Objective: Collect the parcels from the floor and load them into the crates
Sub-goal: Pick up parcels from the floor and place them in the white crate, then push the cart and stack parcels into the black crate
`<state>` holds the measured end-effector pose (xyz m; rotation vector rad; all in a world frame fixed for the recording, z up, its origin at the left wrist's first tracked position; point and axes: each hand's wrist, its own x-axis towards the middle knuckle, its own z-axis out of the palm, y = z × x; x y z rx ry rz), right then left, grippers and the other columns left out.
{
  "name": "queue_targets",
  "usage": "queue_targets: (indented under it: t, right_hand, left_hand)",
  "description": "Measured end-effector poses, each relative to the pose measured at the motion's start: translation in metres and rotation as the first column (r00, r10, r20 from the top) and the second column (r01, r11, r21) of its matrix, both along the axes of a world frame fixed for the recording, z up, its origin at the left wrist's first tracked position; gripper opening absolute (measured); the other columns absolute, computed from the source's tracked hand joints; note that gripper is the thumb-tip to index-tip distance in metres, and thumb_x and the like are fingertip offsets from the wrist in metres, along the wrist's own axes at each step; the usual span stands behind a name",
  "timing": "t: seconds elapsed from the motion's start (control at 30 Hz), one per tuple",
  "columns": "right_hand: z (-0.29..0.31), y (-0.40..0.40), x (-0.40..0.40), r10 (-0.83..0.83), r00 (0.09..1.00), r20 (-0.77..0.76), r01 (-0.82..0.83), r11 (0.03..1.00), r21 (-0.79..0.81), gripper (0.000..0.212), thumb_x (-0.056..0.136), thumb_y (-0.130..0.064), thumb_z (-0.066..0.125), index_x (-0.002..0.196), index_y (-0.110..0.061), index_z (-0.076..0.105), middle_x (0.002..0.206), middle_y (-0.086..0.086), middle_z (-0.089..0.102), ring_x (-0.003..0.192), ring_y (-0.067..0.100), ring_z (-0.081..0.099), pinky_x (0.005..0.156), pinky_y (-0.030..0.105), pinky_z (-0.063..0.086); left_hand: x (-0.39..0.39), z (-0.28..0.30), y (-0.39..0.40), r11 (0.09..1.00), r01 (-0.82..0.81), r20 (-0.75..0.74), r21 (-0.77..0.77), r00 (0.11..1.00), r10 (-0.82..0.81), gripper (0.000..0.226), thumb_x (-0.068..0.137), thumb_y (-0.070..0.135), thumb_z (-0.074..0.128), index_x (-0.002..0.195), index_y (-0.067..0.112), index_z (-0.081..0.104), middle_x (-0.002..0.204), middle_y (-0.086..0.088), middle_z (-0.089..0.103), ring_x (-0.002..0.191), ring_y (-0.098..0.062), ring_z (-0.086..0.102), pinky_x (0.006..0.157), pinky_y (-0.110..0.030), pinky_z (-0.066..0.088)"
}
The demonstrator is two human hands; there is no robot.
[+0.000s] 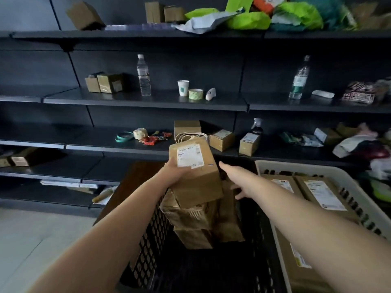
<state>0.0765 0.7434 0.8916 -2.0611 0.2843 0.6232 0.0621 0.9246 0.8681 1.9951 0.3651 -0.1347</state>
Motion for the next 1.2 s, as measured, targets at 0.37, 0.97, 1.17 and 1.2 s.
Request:
queue_targets:
  t: [0.37,0.97,1.17,1.2]
  right_hand:
    - [0.003,-0.088,-0.017,0.059,0.984,0.166,-0.04,0.992,-0.117,0.053,0.096,-0.047,0.043,0.141,-0.019,0.039,0.141,0.005,0.044,0.127,0.026,0.045,0.096,0.038,0.042]
    - [-0.004,-0.522,-0.174,0.205,0.9,0.386,0.021,0.862,-0.507,0.047,0.093,-0.036,0.055,0.137,-0.023,0.044,0.135,-0.002,0.05,0.116,0.017,0.052,0.092,0.03,0.046]
    - [-0.044,-0.655,-0.202,0.33,0.905,0.269,0.001,0.63,-0.776,0.038,0.091,-0.041,0.051,0.124,-0.023,0.053,0.124,0.0,0.057,0.111,0.021,0.055,0.08,0.03,0.043]
    - [-0.051,-0.673,-0.204,0.32,0.914,0.25,0.005,0.607,-0.795,0.037,0.091,-0.04,0.05,0.124,-0.022,0.052,0.124,0.0,0.056,0.112,0.021,0.054,0.08,0.03,0.042]
  left_hand:
    - [0.008,0.017,-0.05,0.896,-0.029,0.107,0.442,0.994,-0.021,0.065,0.09,0.038,0.054,0.147,0.024,0.025,0.156,-0.008,0.022,0.139,-0.033,0.031,0.108,-0.048,0.033]
    - [-0.117,-0.013,-0.49,0.734,0.392,0.184,0.555,0.803,-0.567,0.044,0.092,0.035,0.052,0.135,0.027,0.046,0.134,0.003,0.052,0.123,-0.019,0.05,0.102,-0.035,0.042]
    - [-0.122,-0.036,-0.666,0.358,0.498,0.02,0.79,0.563,-0.826,0.042,0.092,0.038,0.047,0.132,0.027,0.047,0.13,0.001,0.053,0.12,-0.024,0.048,0.1,-0.039,0.039]
    - [-0.118,-0.042,-0.688,0.356,0.505,0.011,0.786,0.565,-0.825,0.041,0.091,0.037,0.048,0.131,0.026,0.047,0.129,0.0,0.054,0.119,-0.023,0.049,0.099,-0.039,0.04]
